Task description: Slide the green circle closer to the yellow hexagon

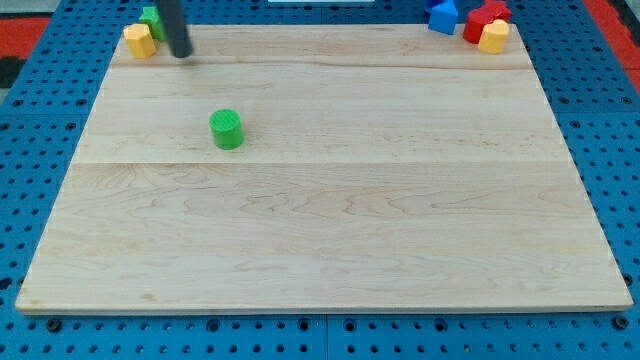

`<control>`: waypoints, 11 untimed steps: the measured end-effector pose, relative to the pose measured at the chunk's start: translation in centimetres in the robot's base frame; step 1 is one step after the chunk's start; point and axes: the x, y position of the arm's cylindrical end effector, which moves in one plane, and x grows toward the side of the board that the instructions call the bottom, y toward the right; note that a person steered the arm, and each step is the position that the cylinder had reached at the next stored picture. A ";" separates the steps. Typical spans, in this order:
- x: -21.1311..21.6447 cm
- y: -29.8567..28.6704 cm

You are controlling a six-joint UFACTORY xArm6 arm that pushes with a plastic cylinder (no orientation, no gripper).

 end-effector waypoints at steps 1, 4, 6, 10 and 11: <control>1.7 7.0; 15.9 13.8; 15.2 10.5; 14.9 4.1; 14.9 1.1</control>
